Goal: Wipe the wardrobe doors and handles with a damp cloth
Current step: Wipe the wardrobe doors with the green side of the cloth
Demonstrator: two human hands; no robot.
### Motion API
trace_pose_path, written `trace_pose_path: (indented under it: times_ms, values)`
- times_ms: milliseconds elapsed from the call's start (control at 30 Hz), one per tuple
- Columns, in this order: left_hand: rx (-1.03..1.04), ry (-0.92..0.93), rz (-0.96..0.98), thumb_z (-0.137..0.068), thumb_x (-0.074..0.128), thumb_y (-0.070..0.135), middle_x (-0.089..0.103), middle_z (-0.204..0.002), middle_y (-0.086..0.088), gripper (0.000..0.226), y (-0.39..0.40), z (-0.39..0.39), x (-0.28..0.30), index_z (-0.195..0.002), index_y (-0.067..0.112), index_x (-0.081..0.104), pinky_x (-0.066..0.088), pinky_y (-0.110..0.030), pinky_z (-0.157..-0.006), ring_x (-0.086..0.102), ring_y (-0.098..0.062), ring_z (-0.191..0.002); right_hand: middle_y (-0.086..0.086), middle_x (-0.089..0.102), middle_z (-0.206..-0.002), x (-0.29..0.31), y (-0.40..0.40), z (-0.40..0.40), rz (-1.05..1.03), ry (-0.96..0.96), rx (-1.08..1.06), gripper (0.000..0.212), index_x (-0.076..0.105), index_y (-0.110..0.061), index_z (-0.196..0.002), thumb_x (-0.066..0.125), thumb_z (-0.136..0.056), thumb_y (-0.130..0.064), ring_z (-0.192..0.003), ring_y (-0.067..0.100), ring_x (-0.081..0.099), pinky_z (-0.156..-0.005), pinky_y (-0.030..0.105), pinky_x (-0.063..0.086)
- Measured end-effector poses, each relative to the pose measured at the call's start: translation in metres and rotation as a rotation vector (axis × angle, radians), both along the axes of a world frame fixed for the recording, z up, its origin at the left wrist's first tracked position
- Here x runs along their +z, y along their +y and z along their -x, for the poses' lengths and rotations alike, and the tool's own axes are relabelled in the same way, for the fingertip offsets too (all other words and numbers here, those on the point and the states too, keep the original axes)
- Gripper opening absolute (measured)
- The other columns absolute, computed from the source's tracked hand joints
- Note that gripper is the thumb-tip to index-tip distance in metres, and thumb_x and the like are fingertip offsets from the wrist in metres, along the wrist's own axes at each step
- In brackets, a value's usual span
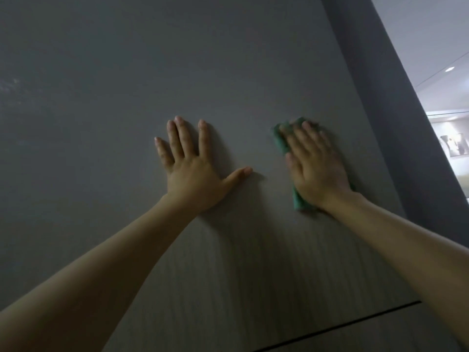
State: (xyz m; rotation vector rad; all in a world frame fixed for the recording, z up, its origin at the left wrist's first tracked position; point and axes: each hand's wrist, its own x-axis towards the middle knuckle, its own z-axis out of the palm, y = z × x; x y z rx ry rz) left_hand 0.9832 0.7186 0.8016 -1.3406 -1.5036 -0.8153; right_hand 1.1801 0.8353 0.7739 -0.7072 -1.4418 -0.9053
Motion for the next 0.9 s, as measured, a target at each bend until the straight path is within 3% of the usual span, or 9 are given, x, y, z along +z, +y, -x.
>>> trace_pose_path:
  times_ms: [67, 167, 300, 433, 600, 700, 900]
  values:
    - [0.004, -0.008, 0.012, -0.061, 0.017, 0.091, -0.03, -0.153, -0.02, 0.122, 0.0, -0.002, 0.0, -0.149, 0.017, -0.021, -0.019, -0.054, -0.113, -0.032, -0.034, -0.14, 0.009, 0.027, -0.155, 0.02, 0.001, -0.011, 0.155, 0.156, 0.013, 0.062, 0.026, -0.011, -0.149, 0.015, -0.095, -0.039, -0.146, 0.025, 0.017, -0.118, 0.039, 0.007]
    - [0.025, -0.017, 0.023, -0.065, 0.024, 0.09, -0.029, -0.153, -0.021, 0.121, -0.002, -0.004, 0.002, -0.15, 0.015, -0.019, -0.019, -0.054, -0.113, -0.031, -0.035, -0.14, 0.004, 0.013, -0.159, 0.019, -0.001, -0.008, 0.255, 0.23, 0.026, 0.065, 0.013, -0.016, -0.152, 0.008, -0.092, -0.04, -0.148, 0.019, 0.004, -0.12, 0.036, -0.001]
    - [0.023, 0.03, -0.009, -0.077, 0.034, 0.082, -0.023, -0.156, -0.021, 0.112, -0.003, -0.019, 0.004, -0.152, 0.01, -0.007, -0.021, -0.053, -0.111, -0.028, -0.033, -0.142, 0.009, 0.025, -0.155, -0.021, -0.003, -0.002, 0.148, 0.165, 0.041, 0.06, 0.022, -0.011, -0.149, 0.014, -0.096, -0.039, -0.146, 0.025, 0.016, -0.118, 0.035, 0.002]
    - [-0.073, 0.084, 0.043, -0.082, 0.028, 0.079, -0.025, -0.156, -0.017, 0.095, 0.015, -0.044, -0.005, -0.152, 0.028, -0.009, -0.022, -0.056, -0.111, -0.031, -0.035, -0.14, 0.002, 0.021, -0.157, -0.024, 0.006, -0.024, 0.145, 0.063, 0.015, 0.055, 0.01, -0.018, -0.147, 0.013, -0.096, -0.04, -0.146, 0.017, 0.01, -0.118, 0.031, -0.002]
    - [-0.003, 0.12, -0.005, -0.079, 0.02, 0.082, -0.025, -0.154, -0.022, 0.096, 0.027, -0.045, -0.007, -0.152, 0.028, -0.011, -0.019, -0.062, -0.109, -0.029, -0.041, -0.139, -0.001, 0.007, -0.16, -0.004, 0.011, -0.037, 0.261, 0.217, 0.018, 0.061, 0.007, -0.022, -0.151, 0.009, -0.093, -0.041, -0.147, 0.015, -0.002, -0.118, 0.033, -0.006]
    - [-0.004, 0.126, -0.015, -0.08, 0.021, 0.082, -0.024, -0.155, -0.023, 0.096, 0.027, -0.046, -0.008, -0.152, 0.028, -0.01, -0.019, -0.061, -0.109, -0.028, -0.042, -0.14, 0.002, 0.011, -0.16, -0.012, 0.006, -0.029, 0.248, 0.265, 0.019, 0.062, 0.013, -0.02, -0.151, 0.008, -0.093, -0.043, -0.148, 0.021, 0.002, -0.118, 0.038, -0.004]
    - [-0.001, 0.125, -0.015, -0.079, 0.021, 0.082, -0.024, -0.154, -0.023, 0.097, 0.028, -0.046, -0.008, -0.152, 0.027, -0.011, -0.018, -0.062, -0.11, -0.028, -0.042, -0.14, 0.0, 0.018, -0.158, -0.024, 0.01, -0.035, 0.179, 0.133, 0.008, 0.056, 0.01, -0.027, -0.147, 0.01, -0.093, -0.045, -0.147, 0.023, 0.009, -0.117, 0.04, -0.002]
